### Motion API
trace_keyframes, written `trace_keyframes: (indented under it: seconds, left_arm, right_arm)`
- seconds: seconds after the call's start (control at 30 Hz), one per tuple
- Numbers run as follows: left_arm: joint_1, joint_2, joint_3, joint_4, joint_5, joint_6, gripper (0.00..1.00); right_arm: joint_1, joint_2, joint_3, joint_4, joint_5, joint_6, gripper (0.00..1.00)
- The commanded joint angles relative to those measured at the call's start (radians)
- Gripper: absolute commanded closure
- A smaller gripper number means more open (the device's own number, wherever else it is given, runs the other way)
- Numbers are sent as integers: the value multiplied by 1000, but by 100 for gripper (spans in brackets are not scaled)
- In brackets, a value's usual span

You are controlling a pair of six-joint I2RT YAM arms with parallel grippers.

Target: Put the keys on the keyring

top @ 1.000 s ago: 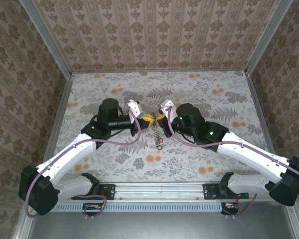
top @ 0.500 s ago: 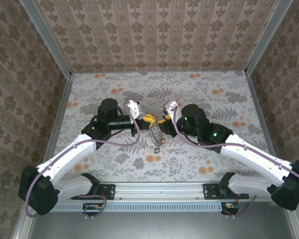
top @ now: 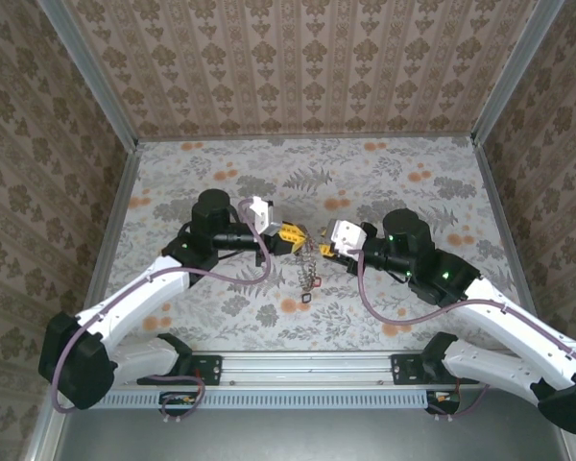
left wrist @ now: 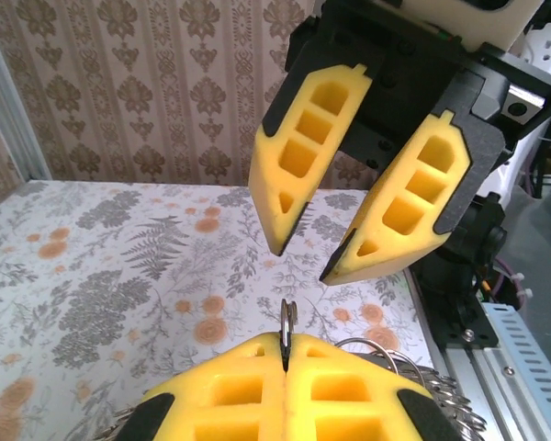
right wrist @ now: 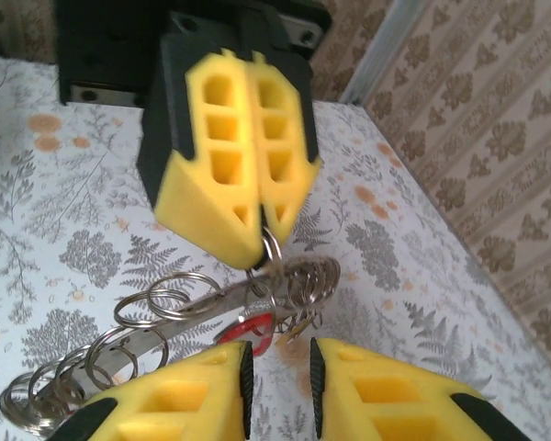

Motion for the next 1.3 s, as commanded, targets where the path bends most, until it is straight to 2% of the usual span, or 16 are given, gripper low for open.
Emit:
trace_keyframes:
  seconds: [0.0,0.1,0.33,0.57,0.8,1.27]
  left_arm:
    - [-18,17,24,35,76,20,100]
    - [-25,29,35,22,87,35,100]
    - [-37,51,52,-4,135,71,100]
    - [-40,58,68,-17,158,94,100]
    - [-40,81,89,-17,153,103,100]
    - [-41,104,114,-54,149,126,100]
  right_arm:
    - [-5,-4,14,-14,-67,-117,78]
    - [-5,9,20,0,-70,-112,79]
    - [-13,30,9,20,-47,-60,73]
    - [-33,26,-14,5,-147,2,72]
    - [-43,45,-14,-45,-212,16,81]
    - [-88,-34,-37,-73,-235,-3,74]
